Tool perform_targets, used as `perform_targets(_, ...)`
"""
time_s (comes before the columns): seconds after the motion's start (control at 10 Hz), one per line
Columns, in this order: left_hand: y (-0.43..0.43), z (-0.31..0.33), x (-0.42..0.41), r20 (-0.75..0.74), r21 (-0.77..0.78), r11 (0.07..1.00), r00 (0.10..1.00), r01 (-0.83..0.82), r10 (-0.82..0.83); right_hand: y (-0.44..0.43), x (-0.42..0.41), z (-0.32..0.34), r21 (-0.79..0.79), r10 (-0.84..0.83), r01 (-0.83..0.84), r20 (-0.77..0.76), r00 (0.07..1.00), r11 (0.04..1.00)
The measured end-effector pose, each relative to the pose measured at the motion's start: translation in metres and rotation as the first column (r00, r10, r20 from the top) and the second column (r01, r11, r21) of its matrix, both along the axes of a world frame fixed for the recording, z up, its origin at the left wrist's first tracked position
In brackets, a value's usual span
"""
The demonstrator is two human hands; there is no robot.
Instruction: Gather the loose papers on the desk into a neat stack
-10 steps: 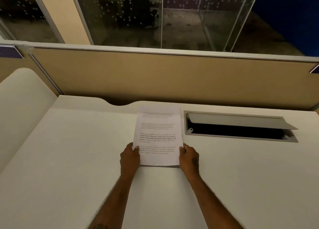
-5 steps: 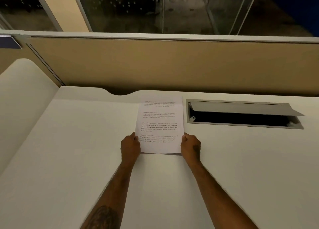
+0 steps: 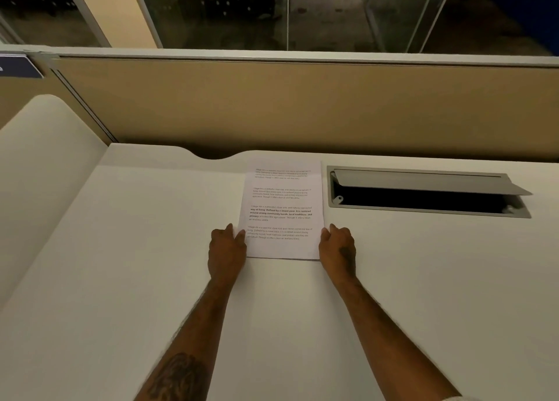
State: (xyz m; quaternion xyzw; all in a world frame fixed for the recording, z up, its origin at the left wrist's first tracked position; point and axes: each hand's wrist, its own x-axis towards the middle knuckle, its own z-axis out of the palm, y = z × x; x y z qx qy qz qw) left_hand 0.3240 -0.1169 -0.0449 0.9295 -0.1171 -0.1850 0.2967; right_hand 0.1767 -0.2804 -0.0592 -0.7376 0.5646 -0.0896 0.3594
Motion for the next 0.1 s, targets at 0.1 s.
perform_targets(0.1, 0.0173, 0.0042, -0.0176, 0.049, -0.031, 0.999, 0.999, 0.010, -0.009, 0.0088, -0.0135, 0.0039, -0.039, 0.024, -0.025, -0.026, 0.999, 0.999)
